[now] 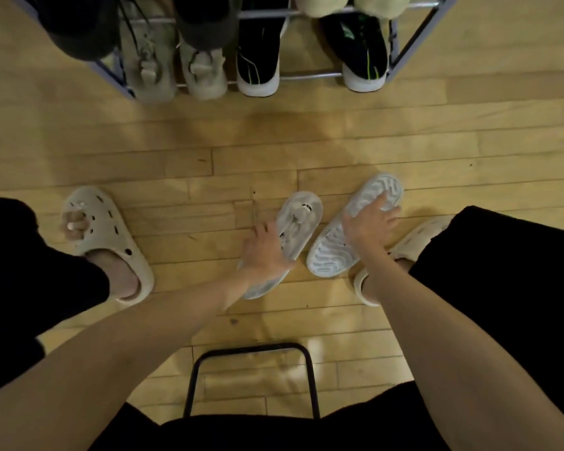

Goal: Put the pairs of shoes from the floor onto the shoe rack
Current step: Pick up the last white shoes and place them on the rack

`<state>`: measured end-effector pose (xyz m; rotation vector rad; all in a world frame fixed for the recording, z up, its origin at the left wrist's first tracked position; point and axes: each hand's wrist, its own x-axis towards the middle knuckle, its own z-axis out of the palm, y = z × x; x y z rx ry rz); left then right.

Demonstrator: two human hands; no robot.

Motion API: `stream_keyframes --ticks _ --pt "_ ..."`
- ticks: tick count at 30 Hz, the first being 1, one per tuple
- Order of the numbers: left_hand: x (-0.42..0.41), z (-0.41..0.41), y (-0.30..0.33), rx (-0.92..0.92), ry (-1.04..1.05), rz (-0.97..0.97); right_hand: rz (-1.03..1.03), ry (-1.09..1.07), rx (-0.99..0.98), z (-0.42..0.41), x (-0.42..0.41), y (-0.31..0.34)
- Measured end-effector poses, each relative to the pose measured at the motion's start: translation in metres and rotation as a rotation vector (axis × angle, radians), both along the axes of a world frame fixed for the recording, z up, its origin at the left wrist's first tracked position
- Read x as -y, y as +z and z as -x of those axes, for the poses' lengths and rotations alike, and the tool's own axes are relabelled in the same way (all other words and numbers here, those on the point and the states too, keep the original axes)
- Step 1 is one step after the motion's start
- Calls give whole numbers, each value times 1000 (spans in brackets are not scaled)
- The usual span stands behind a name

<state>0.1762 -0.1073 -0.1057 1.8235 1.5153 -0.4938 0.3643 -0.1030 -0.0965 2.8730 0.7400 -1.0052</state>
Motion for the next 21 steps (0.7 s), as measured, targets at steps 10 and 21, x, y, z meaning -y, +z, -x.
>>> stream_keyframes --ticks 10,21 --pt "1 -10 -13 -77 -16 -120 -61 -169 26 -2 -18 -16" --pt "-118 14 7 -48 -351 -256 -293 -271 -213 -2 -40 24"
